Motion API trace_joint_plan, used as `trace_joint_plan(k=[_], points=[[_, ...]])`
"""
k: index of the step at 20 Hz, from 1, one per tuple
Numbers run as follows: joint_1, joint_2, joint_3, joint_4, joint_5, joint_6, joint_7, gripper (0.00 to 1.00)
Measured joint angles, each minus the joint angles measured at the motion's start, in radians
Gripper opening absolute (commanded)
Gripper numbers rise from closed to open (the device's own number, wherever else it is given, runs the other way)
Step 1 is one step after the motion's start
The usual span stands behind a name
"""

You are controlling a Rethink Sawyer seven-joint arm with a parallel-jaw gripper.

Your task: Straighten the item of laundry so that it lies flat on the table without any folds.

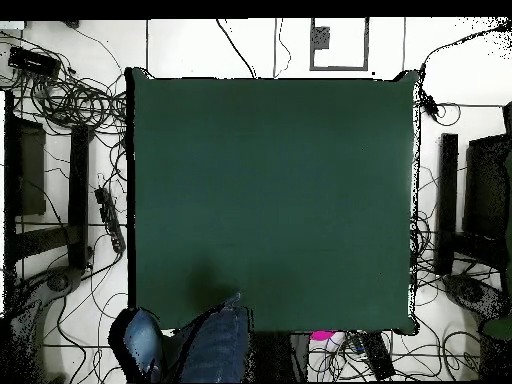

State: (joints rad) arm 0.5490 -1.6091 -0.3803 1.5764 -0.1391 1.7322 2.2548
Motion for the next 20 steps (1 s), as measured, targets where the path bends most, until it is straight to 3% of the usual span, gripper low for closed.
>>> trace_joint_plan(k=[14,20], points=[[-0.134,-0.025,0.030,-0.007,0.070,-0.061,0.000,0.00],[-0.237,0.028,0.077,-0.008,0.109,-0.181,0.000,0.00]])
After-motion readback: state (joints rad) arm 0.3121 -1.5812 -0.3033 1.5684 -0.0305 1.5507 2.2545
